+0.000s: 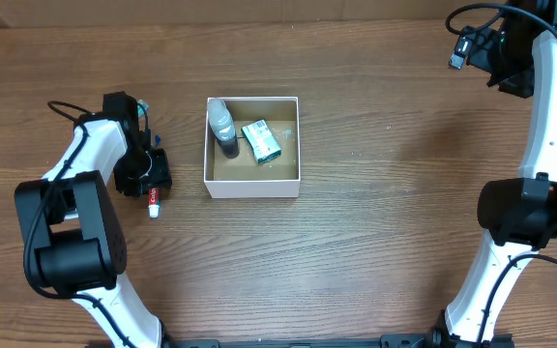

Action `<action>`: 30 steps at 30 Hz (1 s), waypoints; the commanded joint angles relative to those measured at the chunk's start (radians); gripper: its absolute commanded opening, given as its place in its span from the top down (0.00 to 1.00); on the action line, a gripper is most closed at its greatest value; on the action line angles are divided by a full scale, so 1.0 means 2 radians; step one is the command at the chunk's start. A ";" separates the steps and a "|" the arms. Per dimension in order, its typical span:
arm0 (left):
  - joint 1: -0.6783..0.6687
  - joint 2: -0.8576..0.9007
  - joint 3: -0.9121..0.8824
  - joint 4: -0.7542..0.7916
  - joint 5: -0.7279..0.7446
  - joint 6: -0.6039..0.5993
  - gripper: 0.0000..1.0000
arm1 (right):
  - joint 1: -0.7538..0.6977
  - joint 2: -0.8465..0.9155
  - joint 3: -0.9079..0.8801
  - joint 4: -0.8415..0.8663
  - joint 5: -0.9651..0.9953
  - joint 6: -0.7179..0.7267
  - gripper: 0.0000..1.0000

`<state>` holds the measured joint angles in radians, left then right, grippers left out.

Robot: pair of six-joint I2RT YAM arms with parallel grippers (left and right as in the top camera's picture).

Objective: Pack container
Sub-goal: 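Lower the left gripper and grasp the toothpaste tube, then carry the toothpaste tube into the box and release it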

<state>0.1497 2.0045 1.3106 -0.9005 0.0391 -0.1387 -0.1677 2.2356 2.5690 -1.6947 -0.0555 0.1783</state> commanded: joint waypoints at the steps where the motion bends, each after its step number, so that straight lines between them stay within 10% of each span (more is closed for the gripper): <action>1: 0.000 0.022 -0.023 0.022 -0.013 -0.011 0.56 | 0.000 -0.015 0.001 0.001 -0.003 -0.004 0.00; 5: 0.000 0.022 -0.023 0.027 -0.012 -0.012 0.78 | 0.000 -0.015 0.001 0.001 -0.003 -0.004 0.00; 17: 0.000 0.022 0.014 -0.020 0.009 -0.013 0.86 | 0.000 -0.015 0.001 0.001 -0.003 -0.004 0.00; 30: -0.016 0.022 0.377 -0.259 0.076 0.022 0.86 | 0.000 -0.015 0.001 0.001 -0.003 -0.004 0.00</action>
<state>0.1493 2.0537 1.8858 -1.3640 0.1024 -0.1520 -0.1677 2.2356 2.5690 -1.6951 -0.0555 0.1787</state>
